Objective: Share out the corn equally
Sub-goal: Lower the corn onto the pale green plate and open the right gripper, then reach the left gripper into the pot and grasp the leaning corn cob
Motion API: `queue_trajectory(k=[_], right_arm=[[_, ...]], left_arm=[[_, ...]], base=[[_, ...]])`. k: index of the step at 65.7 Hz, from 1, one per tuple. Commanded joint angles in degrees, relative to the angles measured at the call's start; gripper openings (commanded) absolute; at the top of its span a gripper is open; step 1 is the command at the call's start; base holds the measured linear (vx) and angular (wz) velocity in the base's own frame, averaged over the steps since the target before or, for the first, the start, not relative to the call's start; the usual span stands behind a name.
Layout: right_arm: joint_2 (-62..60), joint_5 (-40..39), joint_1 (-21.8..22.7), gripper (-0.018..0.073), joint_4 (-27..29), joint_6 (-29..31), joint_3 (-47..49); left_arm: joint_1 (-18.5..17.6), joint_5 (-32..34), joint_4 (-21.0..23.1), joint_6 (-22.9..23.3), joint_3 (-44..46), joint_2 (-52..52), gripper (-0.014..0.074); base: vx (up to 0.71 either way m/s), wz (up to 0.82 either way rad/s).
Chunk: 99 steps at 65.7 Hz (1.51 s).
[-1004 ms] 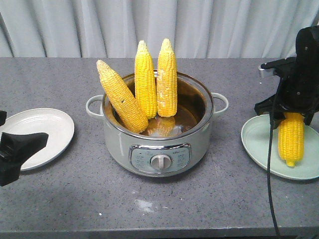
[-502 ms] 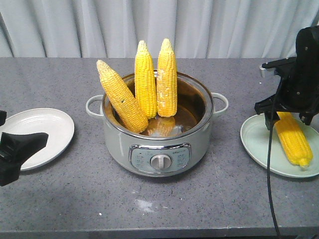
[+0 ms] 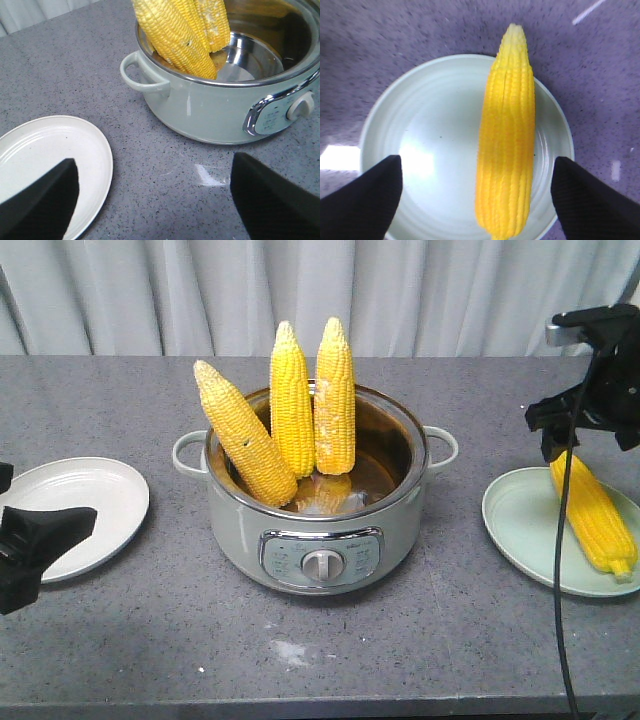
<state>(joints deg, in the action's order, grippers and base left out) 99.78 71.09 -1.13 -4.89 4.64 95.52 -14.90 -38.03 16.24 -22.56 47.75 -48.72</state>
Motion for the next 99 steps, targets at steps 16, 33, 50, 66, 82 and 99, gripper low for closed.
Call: queue_trajectory(k=[16,33,50,66,82,99], right_arm=[[-17.91,-7.27,-7.10,0.0594,1.87,0.85,-7.37],[-32.62,-25.46,-14.71,0.0594,1.89,0.80,-27.09],[-42.09,-33.08,-15.25,0.0594,6.61,2.55,-37.72],[-48.40,-35.65,-15.25,0.0594,10.50,5.49,-43.01],[-49.26,-35.38,-15.19,0.0594,11.42,5.49,-43.01],[-49.26,-35.21,-15.19,0.0594,11.43,5.49,-43.01]], left_arm=[[-0.36,3.04,0.98,0.04,1.78,0.05,0.0580],[-0.36,3.04,0.98,0.04,1.78,0.05,0.0580],[-0.36,3.81,0.98,0.04,1.78,0.02,0.0580],[-0.41,8.88,7.93,-0.76,1.78,-2.91,0.0580],[-0.43,15.79,19.02,-10.72,2.27,-9.43,0.0581],[-0.43,15.15,28.10,-19.96,10.75,-20.30,0.0581]], base=[[0.00,0.00],[0.00,0.00],[0.00,0.00],[0.00,0.00],[0.00,0.00],[0.00,0.00]])
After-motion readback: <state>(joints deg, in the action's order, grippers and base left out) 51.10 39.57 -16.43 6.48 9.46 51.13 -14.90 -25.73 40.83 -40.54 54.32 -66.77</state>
